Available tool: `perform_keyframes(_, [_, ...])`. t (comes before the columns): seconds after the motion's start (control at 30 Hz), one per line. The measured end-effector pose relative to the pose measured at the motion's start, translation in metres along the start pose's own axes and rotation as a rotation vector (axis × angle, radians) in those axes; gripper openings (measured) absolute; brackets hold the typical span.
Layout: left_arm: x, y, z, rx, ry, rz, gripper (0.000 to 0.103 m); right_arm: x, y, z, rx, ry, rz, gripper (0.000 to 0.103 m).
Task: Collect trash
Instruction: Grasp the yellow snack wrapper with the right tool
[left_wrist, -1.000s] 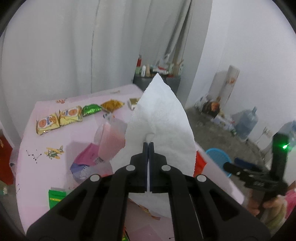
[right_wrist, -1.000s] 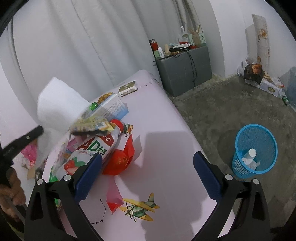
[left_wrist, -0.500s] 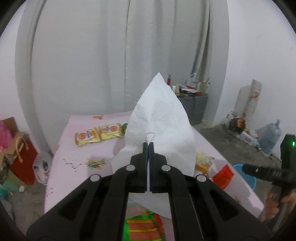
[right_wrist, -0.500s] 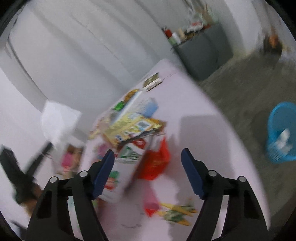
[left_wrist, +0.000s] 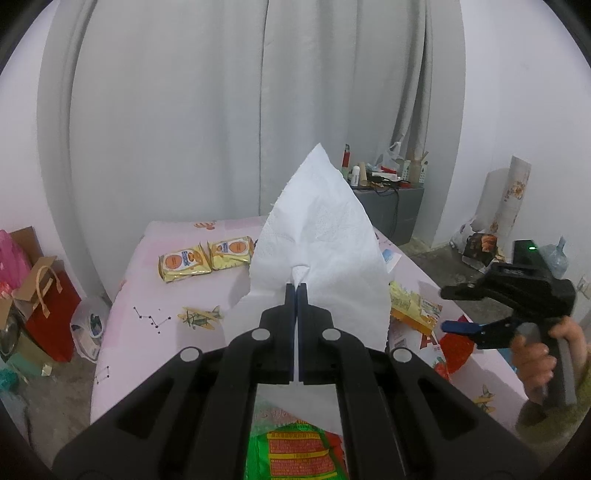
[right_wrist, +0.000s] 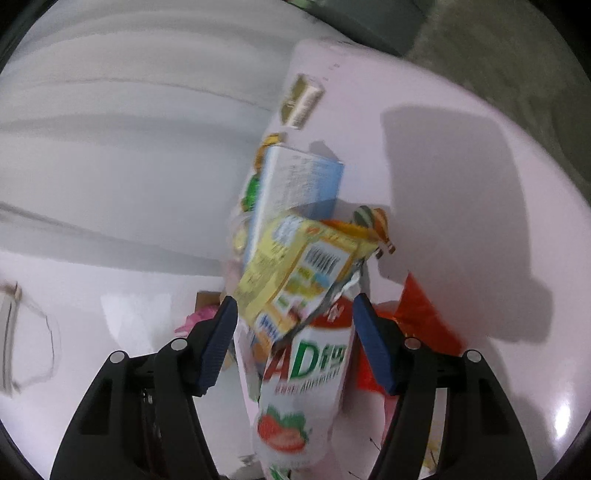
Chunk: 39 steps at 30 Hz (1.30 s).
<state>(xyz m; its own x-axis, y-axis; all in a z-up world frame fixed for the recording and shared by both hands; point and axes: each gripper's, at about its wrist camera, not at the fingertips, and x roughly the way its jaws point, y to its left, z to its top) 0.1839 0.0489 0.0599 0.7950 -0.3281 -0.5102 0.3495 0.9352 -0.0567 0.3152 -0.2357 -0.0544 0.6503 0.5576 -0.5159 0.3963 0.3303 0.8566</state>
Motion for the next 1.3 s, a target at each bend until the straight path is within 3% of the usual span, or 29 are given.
perform_keyframes(0.2, [-0.003,0.003,0.001,-0.013,-0.002,-0.007,0.000,0.015,-0.006,0.011,0.094,0.021,-0.003,0.064])
perform_keyframes(0.73, [-0.007,0.005,0.000,-0.024,-0.010,-0.014,0.000,0.013,-0.020,0.009,0.162,-0.015,0.022,0.012])
perform_keyframes(0.93, [-0.006,0.007,0.002,-0.025,-0.014,-0.017,0.000,0.004,-0.016,0.006,0.136,-0.035,0.073,0.006])
perform_keyframes(1.3, [-0.007,0.006,0.004,-0.020,-0.019,-0.016,0.000,-0.027,0.001,-0.007,0.051,-0.073,0.177,0.004])
